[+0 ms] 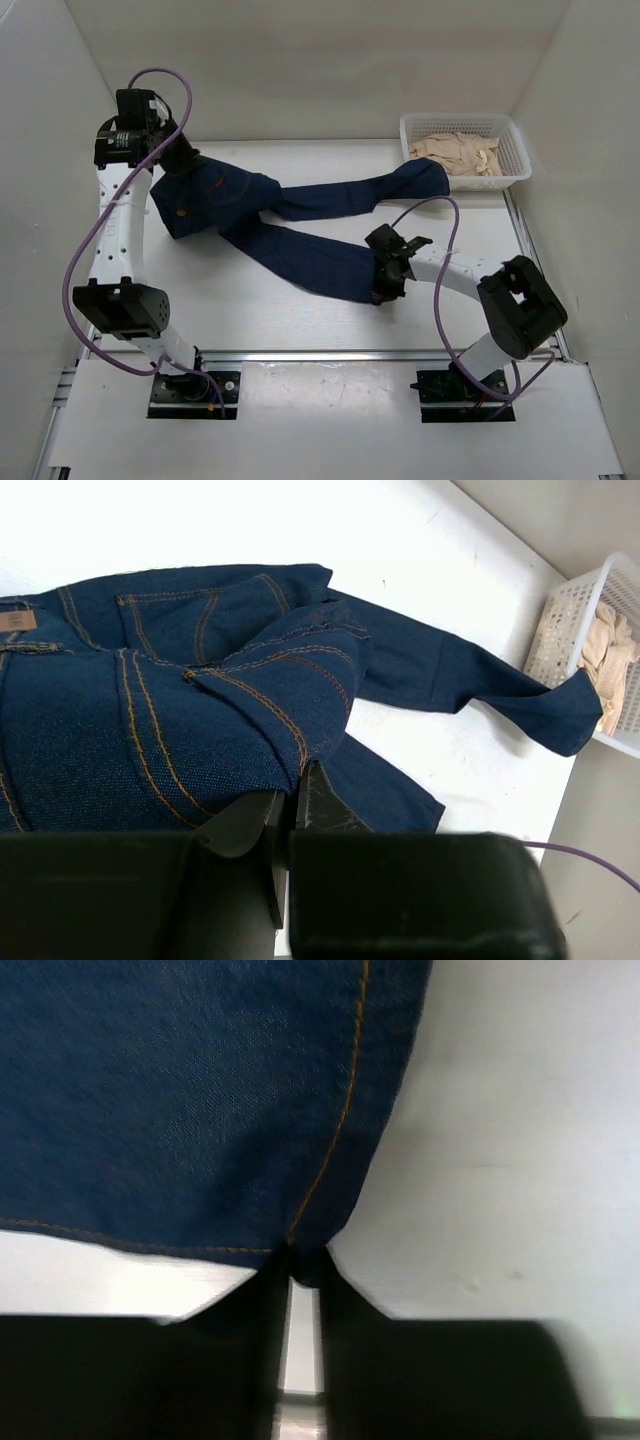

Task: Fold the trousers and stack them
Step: Flatten the trousers out

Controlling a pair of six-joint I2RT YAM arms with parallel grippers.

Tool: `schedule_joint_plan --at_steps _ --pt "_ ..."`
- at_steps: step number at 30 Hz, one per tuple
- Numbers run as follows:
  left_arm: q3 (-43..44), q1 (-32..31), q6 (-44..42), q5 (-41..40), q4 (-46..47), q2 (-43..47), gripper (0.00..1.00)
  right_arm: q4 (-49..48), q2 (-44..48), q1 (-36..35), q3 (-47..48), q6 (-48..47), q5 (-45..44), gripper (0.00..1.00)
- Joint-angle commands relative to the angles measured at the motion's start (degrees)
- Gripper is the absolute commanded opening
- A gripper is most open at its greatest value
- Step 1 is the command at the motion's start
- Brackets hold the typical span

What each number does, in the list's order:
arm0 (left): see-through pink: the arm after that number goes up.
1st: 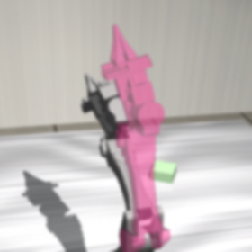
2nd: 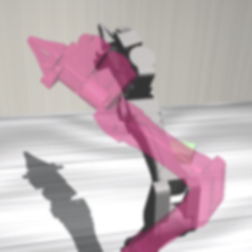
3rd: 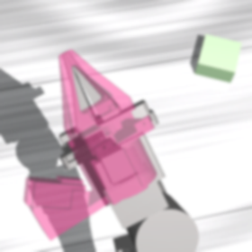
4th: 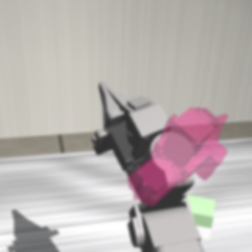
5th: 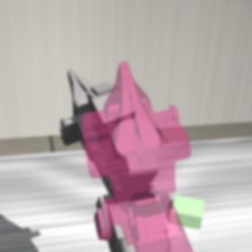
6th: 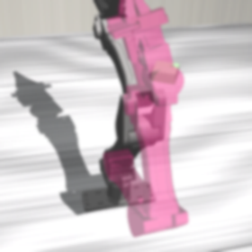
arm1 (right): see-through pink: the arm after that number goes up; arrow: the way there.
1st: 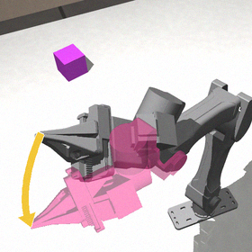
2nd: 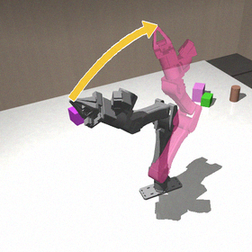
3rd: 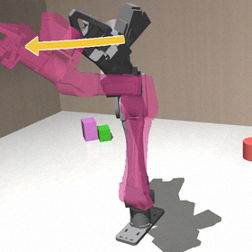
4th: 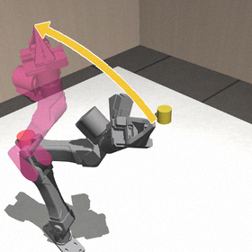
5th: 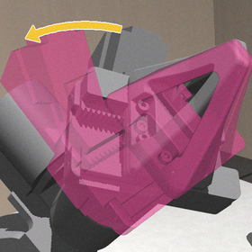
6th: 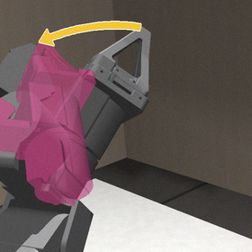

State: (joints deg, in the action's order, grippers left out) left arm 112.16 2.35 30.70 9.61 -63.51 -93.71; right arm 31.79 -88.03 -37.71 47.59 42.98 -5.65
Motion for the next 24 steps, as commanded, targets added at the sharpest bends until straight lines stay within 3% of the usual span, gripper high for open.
schedule_joint_plan --at_steps 1,2,4,8,13,20,23,24 --pt "0.17 1.33 -0.64 0.15 0.84 4.68 0.1 -7.18 -3.02 0.62 2.94 -1.49 -3.84 0.07" --pt "0.17 1.34 -0.64 0.15 0.84 5.29 0.1 -6.57 -3.03 1.41 3.64 -2.89 -4.8 0.0" --pt "0.17 1.96 -0.64 0.15 0.84 5.82 0.1 -3.94 -1.37 3.26 5.14 -3.6 -6.64 0.0" --pt "0.17 2.48 -1.17 0.15 0.31 6.96 0.1 2.91 16.37 7.64 4.53 -7.64 -6.65 0.0" --pt "-2.72 4.5 -1.69 -4.32 -1.36 13.09 0.1 22.33 32.8 13.46 9.33 -13.01 -4.56 0.0" --pt "-11.69 5.91 -1.69 -8.55 2.68 19.8 0.1 32.46 27.48 17.49 20.69 -10.9 8.02 0.0" --pt "-12.23 5.91 -1.69 -10.91 3.38 17.17 0.1 30.88 21.34 24.59 22.19 -14.92 8.02 0.0" --pt "-12.23 5.91 -1.69 -11.45 3.39 14.72 0.1 29.22 19.49 31.41 22.19 -15.99 9.59 0.0"
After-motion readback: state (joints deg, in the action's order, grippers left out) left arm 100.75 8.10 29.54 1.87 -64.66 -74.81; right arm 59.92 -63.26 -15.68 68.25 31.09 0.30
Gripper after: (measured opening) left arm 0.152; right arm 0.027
